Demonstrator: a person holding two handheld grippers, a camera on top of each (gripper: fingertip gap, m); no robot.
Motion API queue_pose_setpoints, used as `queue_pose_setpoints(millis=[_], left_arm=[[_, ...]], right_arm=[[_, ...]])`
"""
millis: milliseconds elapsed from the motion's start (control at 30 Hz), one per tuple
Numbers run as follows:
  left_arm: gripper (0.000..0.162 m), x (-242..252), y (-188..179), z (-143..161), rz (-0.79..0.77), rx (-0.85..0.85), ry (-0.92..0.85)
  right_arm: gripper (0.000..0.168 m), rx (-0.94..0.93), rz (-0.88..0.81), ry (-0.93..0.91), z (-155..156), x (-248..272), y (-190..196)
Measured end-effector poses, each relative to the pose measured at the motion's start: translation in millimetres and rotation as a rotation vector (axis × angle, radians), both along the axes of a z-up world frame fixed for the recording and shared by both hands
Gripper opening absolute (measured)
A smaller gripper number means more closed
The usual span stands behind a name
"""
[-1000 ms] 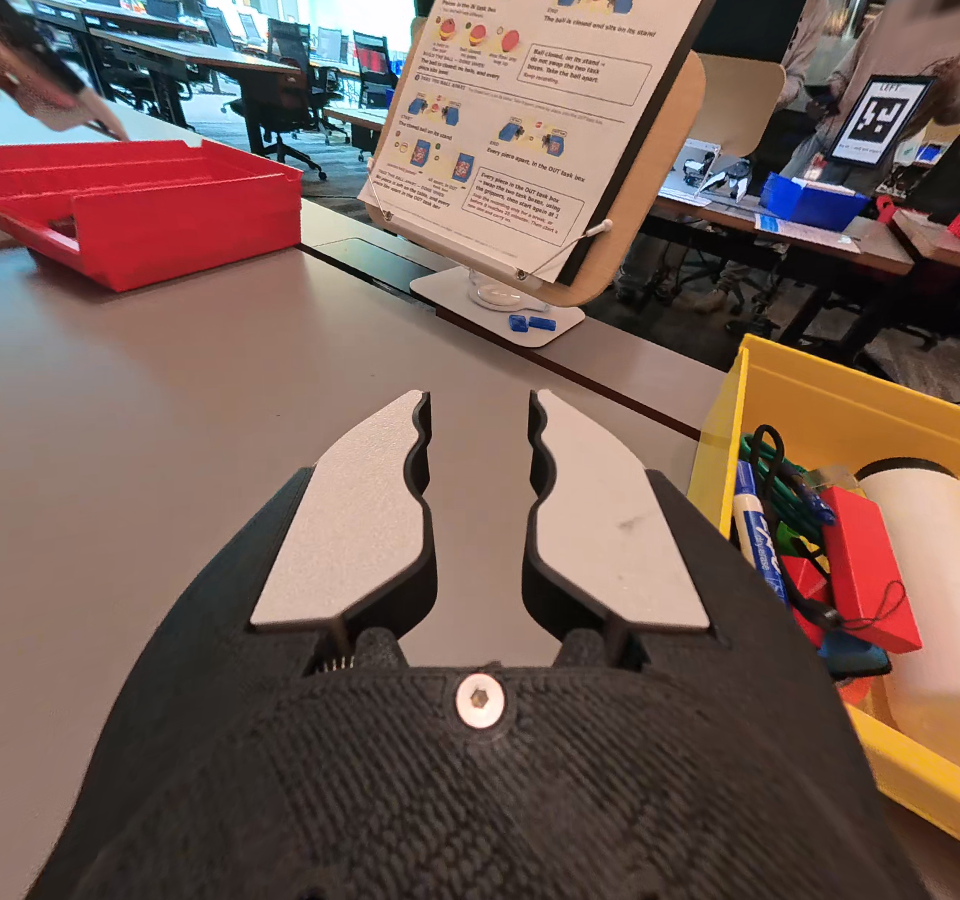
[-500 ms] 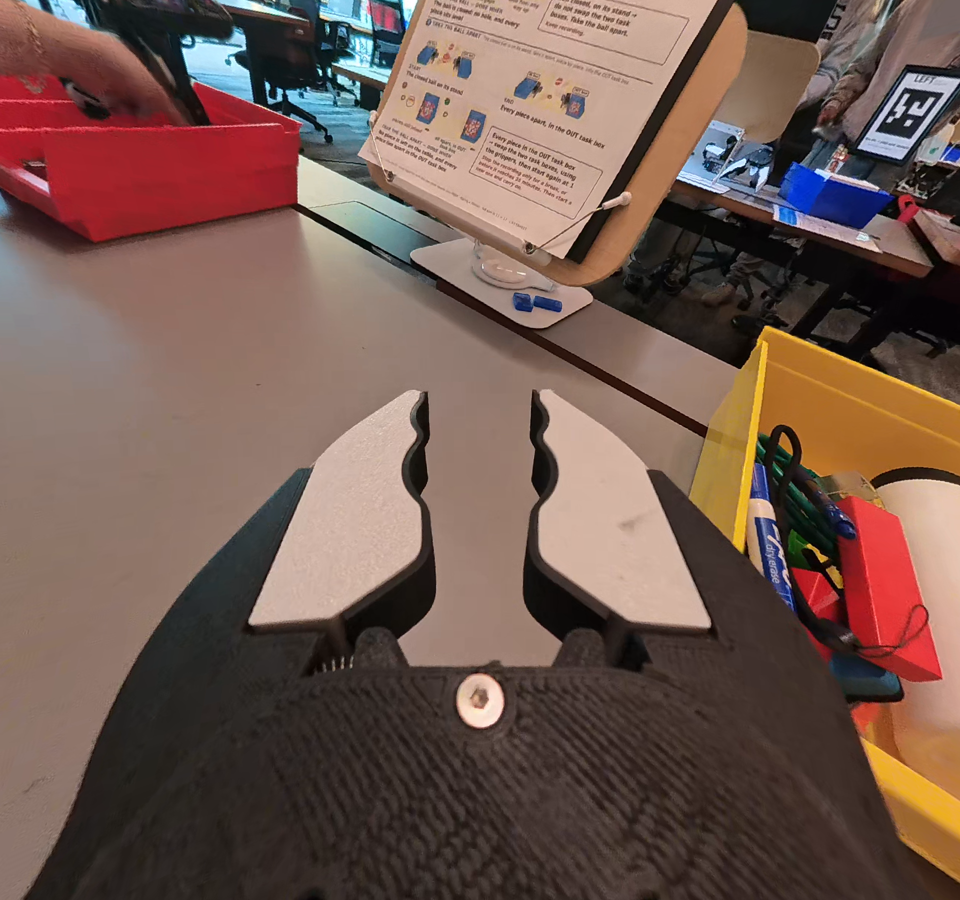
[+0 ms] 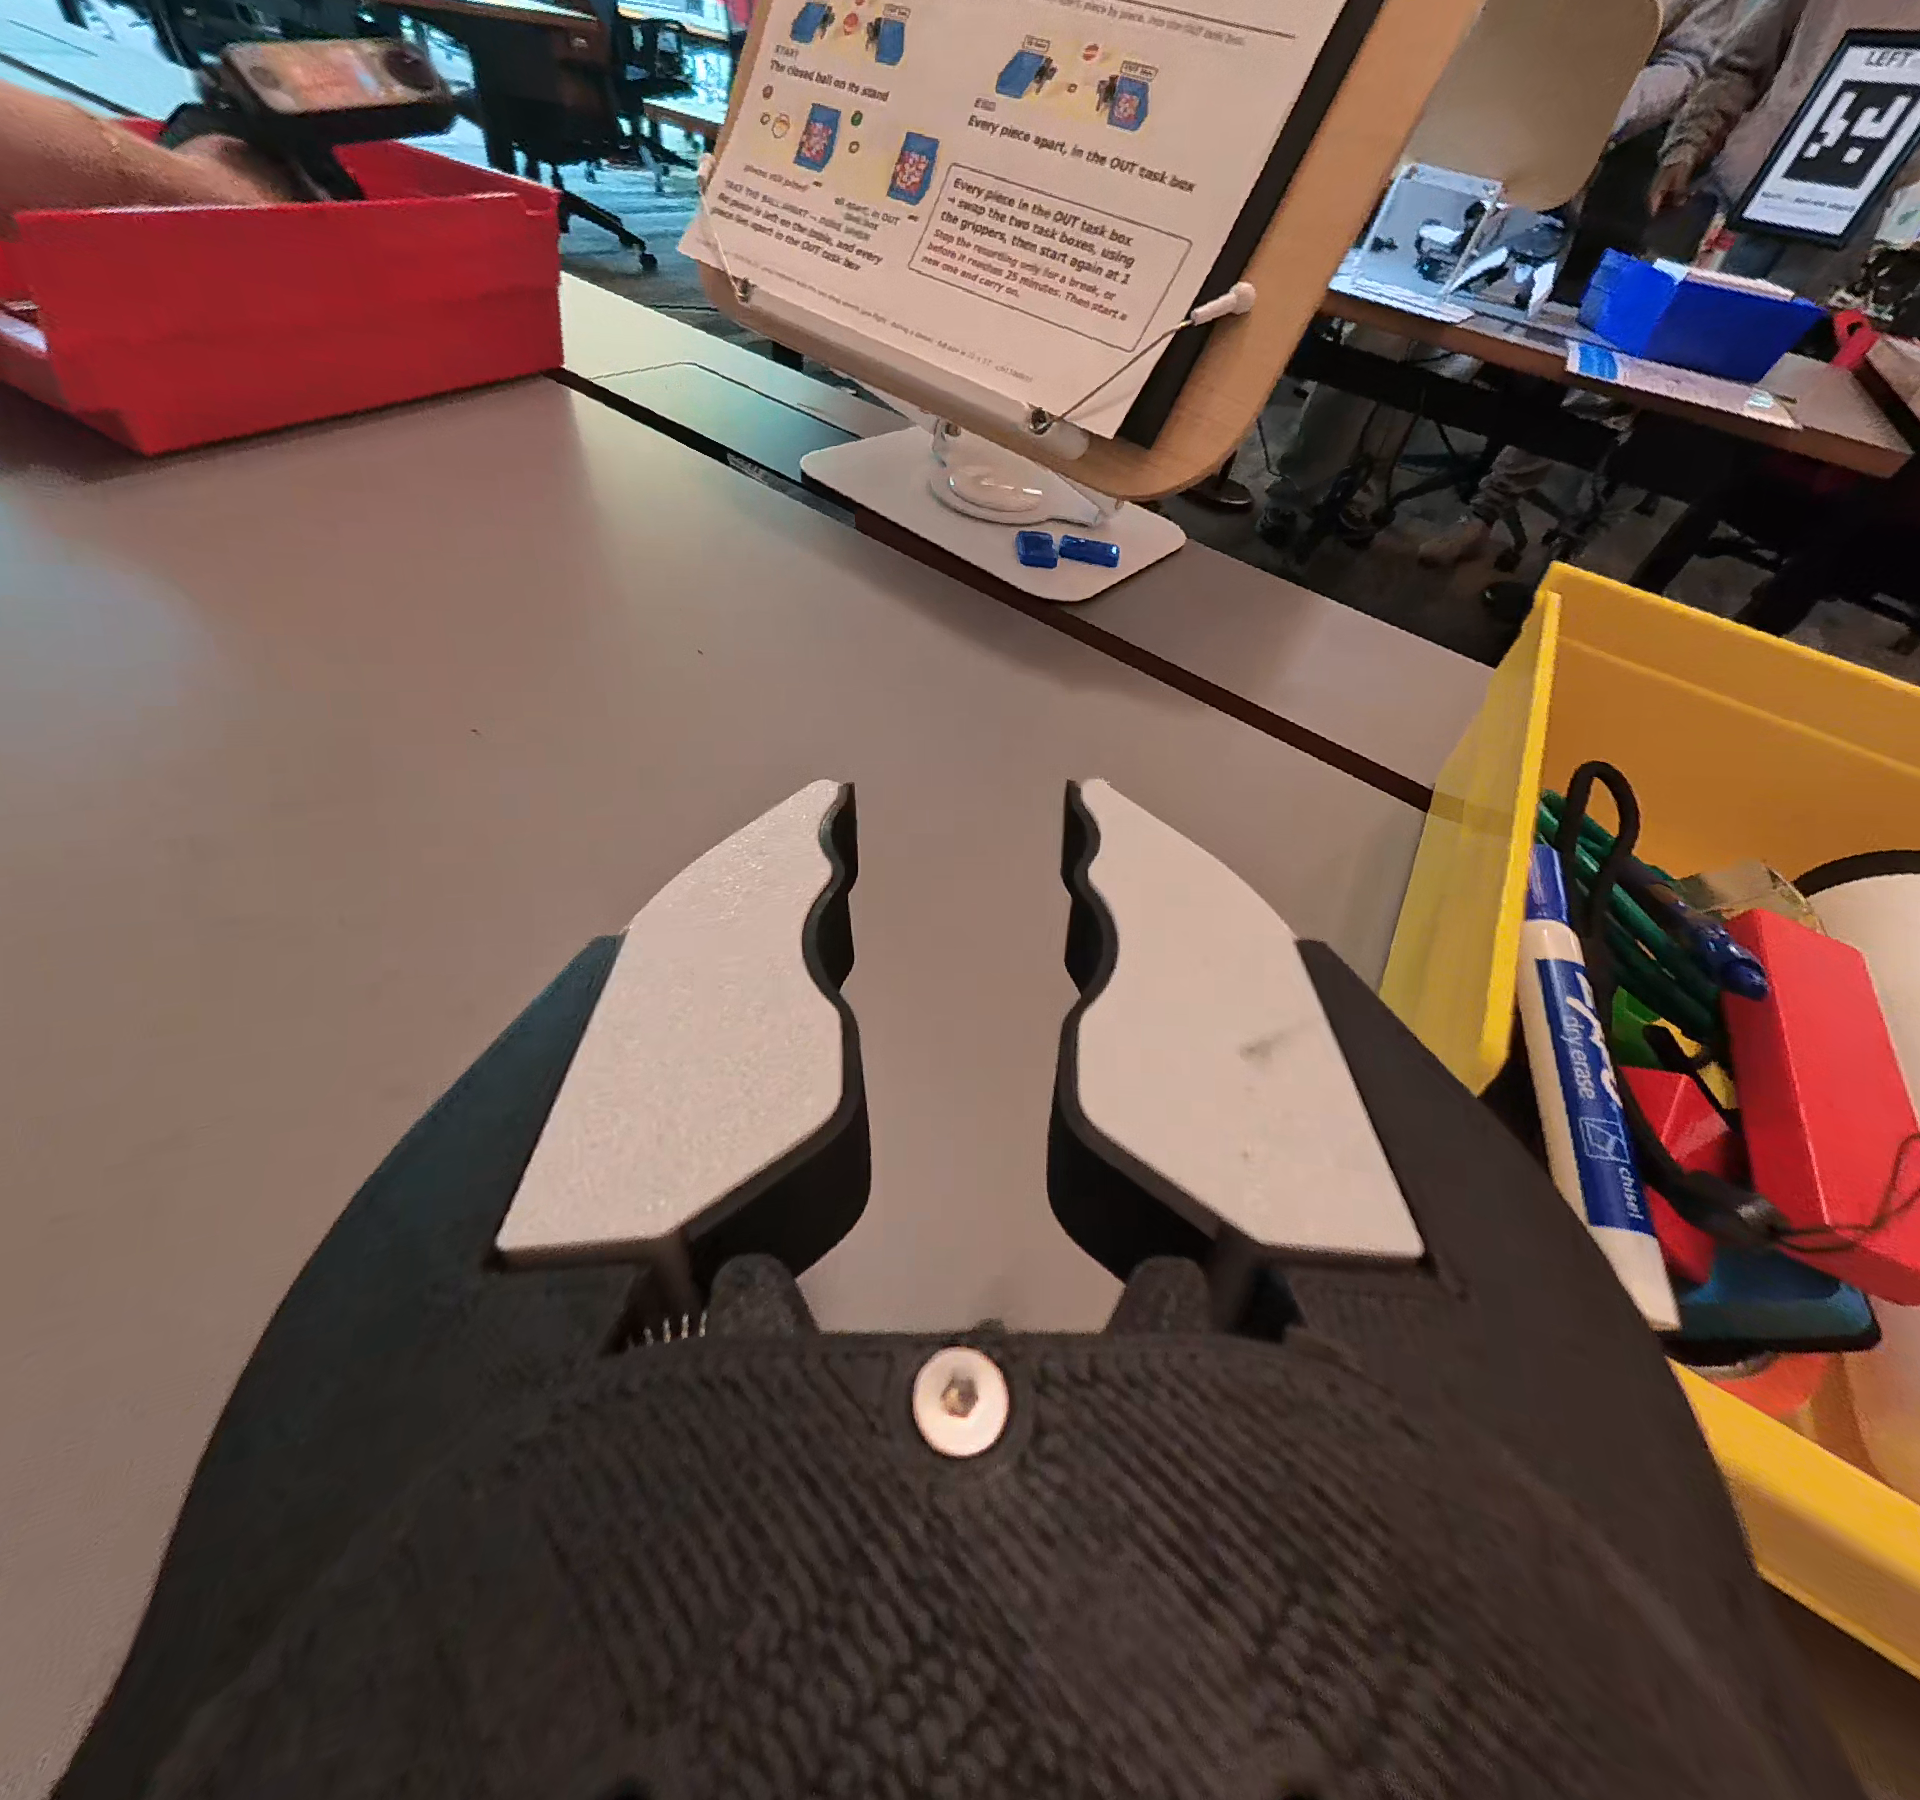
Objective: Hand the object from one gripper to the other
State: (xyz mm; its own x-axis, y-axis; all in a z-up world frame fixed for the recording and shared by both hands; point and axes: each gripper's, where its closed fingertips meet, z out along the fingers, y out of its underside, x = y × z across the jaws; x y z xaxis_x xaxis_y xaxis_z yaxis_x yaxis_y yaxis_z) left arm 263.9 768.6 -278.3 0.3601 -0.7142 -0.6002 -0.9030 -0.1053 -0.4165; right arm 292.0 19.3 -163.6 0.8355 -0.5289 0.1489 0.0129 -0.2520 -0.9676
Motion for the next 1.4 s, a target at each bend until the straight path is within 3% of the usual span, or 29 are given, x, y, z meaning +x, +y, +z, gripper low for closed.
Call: queue_pose_setpoints(millis=[267,400,533,700,833,967,1133,1267,1400], left_arm=[[0.015,8,-46,33,-0.199,-0.079,-0.225],[0.015,7,-87,93,-0.364,-0.096,-0.410],[0.015,-7,-136,172,-0.509,-0.146,-0.640],[0.015,-41,-240,281,-0.858,-0.194,-0.929],[0.015,-82,-356,323,-1.194,-0.374,-1.087],[0.015,-123,-454,332,-1.418,-0.579,-1.273],[0.015,-169,-551,306,-1.616,-0.644,-1.479],[0.015,-187,-599,276,-1.655,-0.722,-1.497],[0.015,-207,-621,261,-1.691,-0.830,-1.508]], right_arm=[[0.037,0.001,-0.006,-0.039,13,-6,-3],[0.038,-0.019,0.035,-0.077,21,-19,7],[0.037,0.017,0.092,-0.093,34,-35,22],[0.037,0.091,0.200,-0.062,47,-68,46],[0.038,0.167,0.322,-0.031,64,-108,71],[0.040,0.299,0.488,0.077,85,-161,96],[0.043,0.493,0.594,0.366,105,-201,117],[0.049,0.438,0.607,0.395,93,-221,127],[0.046,0.456,0.662,0.373,95,-238,126]])
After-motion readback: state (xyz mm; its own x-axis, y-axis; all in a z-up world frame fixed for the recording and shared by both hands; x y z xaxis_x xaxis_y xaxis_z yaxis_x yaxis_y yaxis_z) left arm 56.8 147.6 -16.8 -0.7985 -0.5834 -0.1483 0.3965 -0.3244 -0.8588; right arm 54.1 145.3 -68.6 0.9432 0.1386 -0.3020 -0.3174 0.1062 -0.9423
